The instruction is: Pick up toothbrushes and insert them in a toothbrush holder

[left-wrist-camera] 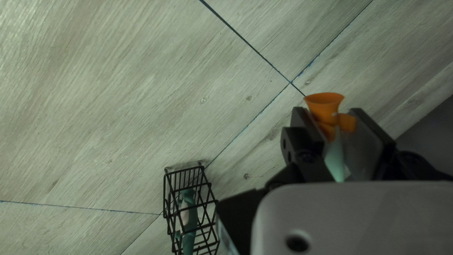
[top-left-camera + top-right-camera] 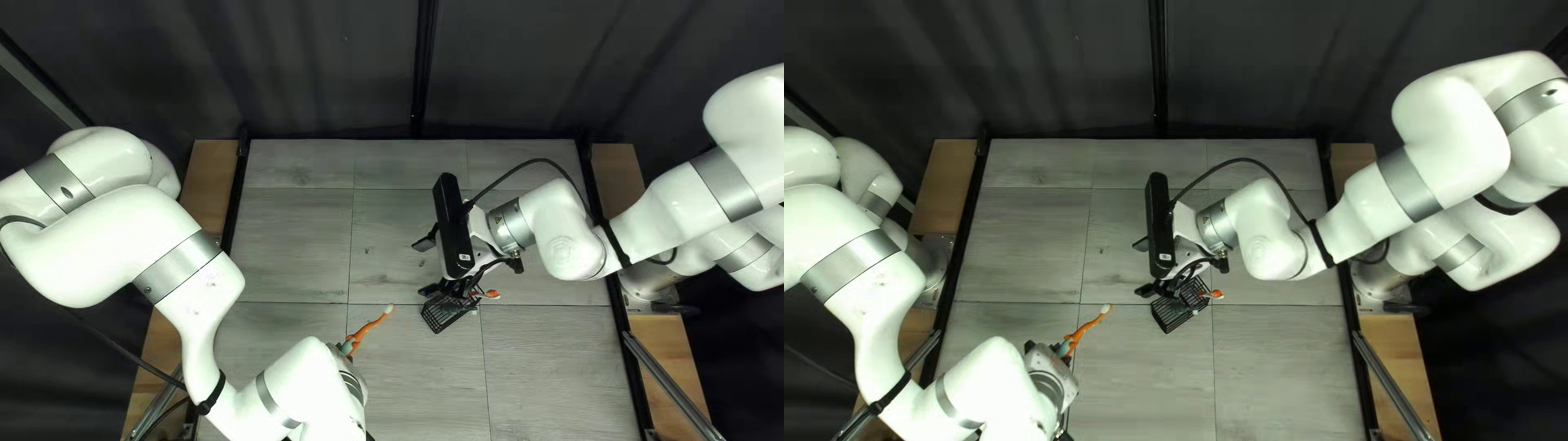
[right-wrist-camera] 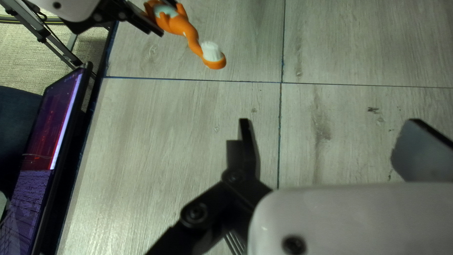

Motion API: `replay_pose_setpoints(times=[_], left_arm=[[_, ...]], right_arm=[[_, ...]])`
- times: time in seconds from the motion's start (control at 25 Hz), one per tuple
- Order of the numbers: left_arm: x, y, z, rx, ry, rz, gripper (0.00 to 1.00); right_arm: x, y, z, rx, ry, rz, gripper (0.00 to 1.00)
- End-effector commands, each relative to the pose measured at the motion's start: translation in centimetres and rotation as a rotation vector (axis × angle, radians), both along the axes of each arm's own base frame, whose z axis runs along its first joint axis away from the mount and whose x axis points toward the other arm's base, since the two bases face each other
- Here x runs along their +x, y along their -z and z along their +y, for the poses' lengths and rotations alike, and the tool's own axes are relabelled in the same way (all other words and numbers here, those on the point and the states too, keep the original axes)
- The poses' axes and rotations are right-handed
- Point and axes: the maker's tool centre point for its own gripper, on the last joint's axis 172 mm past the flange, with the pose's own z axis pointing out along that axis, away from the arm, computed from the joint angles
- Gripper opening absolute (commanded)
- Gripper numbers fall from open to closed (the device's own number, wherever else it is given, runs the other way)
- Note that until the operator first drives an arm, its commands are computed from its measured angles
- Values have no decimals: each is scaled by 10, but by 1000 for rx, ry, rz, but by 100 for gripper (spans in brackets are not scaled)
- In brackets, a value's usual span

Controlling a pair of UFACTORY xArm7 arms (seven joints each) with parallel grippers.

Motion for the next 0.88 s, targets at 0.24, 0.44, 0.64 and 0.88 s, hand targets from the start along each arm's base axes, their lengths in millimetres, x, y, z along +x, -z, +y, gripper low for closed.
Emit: replay_pose_setpoints(times=[0.24,0.44,0.64,0.88], left_arm=[[0,0,0,0,0,0,0],[0,0,0,0,0,0,0],[0,0,0,0,0,0,0],[0,0,0,0,0,0,0]], right_arm=[[-9,-26,21,-250,-157,122,100],[-6,-22,21,-277,-173,120,100],[-1,-13,15,-258,-151,104,100],[7,-8,20,-240,-145,81,100]])
